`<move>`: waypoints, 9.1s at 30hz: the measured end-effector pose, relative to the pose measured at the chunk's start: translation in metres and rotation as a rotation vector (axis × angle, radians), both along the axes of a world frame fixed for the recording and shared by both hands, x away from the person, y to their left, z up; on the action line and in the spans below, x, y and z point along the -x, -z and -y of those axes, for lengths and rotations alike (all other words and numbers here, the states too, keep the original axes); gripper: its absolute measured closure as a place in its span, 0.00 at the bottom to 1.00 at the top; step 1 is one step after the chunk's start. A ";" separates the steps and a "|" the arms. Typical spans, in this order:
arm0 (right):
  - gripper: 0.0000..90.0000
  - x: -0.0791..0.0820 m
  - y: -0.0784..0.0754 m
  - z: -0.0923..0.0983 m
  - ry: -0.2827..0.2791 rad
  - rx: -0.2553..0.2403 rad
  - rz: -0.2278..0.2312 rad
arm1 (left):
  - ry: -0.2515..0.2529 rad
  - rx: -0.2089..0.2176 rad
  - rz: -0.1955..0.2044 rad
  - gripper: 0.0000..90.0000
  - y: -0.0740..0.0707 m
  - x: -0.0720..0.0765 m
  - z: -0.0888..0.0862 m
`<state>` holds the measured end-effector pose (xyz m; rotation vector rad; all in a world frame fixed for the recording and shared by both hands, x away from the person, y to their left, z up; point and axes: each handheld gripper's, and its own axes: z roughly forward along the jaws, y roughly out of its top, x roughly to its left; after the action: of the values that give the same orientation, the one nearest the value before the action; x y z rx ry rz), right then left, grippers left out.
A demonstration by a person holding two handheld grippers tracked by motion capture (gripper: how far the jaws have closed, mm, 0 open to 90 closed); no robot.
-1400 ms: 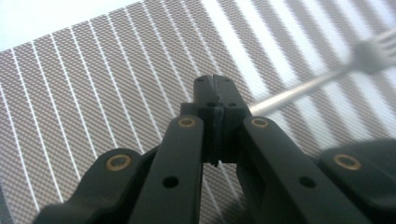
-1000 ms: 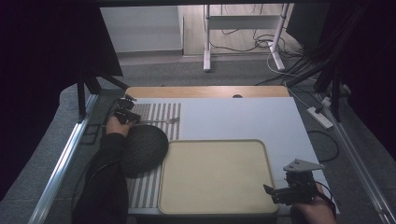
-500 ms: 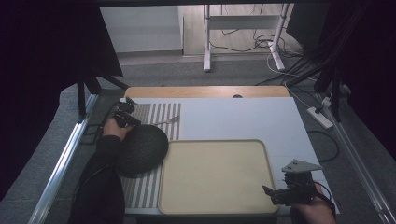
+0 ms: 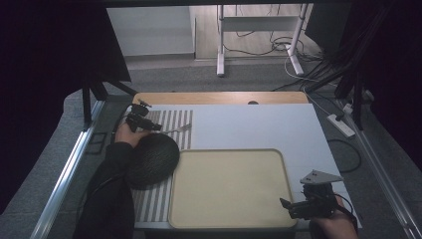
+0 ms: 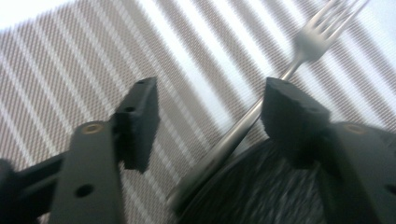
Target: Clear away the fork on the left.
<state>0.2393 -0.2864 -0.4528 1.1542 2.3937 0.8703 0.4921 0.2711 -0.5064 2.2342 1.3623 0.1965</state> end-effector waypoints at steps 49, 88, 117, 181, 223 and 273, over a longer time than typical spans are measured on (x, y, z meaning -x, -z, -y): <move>0.00 0.000 0.000 0.000 -0.008 0.005 -0.005 | 0.241 -0.132 -0.029 0.94 0.011 -0.024 0.030; 0.00 0.000 0.001 0.000 -0.006 0.006 -0.006 | 0.165 -0.110 -0.063 0.95 -0.026 0.029 -0.004; 0.00 0.001 0.000 -0.002 -0.015 0.018 0.007 | 0.164 -0.019 -0.074 0.95 -0.031 0.120 0.022; 0.00 0.002 0.001 -0.004 -0.036 0.038 0.008 | 0.260 0.034 -0.080 0.86 -0.013 0.185 0.165; 0.00 0.002 0.001 -0.005 -0.040 0.048 0.010 | 0.229 0.081 -0.071 0.52 -0.010 0.168 0.127; 0.00 0.002 0.001 -0.005 -0.037 0.043 0.010 | 0.207 0.174 0.109 0.00 -0.031 0.199 0.073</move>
<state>0.2372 -0.2816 -0.4536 1.0899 2.4205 0.8295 0.2935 0.1985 -0.4752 2.1661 1.0417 0.1196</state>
